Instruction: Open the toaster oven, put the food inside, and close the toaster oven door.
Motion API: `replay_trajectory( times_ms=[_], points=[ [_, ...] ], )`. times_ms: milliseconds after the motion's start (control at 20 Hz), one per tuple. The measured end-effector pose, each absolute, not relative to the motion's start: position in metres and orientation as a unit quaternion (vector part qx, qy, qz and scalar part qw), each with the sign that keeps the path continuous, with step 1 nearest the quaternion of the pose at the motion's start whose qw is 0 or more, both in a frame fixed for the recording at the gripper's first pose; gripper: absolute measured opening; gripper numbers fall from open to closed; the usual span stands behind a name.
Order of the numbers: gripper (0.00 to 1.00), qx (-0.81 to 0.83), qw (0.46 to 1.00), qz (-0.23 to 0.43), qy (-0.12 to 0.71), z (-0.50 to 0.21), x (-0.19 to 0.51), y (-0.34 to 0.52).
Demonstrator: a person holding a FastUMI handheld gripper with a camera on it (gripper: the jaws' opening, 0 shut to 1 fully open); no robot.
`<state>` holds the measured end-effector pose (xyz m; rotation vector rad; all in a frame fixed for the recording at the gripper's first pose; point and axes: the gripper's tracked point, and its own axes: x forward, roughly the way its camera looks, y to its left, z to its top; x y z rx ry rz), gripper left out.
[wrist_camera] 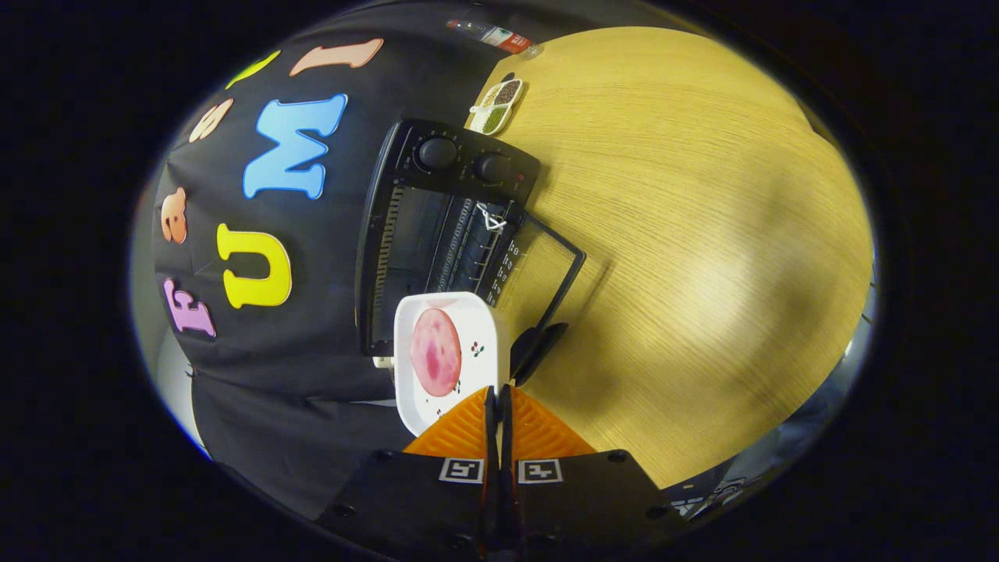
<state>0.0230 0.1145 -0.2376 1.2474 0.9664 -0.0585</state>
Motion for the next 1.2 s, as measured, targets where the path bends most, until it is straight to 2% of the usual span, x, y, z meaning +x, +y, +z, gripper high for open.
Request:
replay_trajectory(
  times_ms=[1200],
  points=[
    [0.02, 0.618, 0.692, -0.147, 0.343, -0.286, 0.161, 0.146]
  ],
)
